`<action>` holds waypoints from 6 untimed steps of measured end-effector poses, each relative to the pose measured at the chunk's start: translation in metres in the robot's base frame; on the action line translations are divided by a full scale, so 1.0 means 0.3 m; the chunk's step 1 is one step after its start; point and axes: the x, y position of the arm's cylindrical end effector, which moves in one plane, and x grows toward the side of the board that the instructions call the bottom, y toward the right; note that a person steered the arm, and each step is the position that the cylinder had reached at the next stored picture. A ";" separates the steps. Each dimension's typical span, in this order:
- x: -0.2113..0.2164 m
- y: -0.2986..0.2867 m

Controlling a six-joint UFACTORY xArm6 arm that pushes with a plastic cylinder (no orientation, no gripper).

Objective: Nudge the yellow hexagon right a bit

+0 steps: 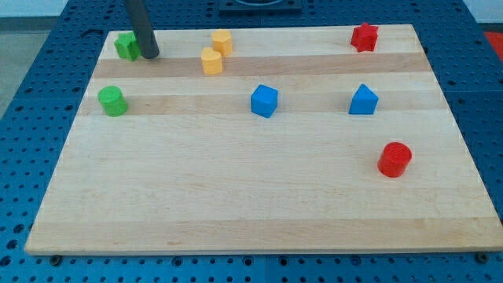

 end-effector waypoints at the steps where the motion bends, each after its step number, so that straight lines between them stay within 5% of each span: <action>1: 0.000 0.060; 6: -0.087 0.208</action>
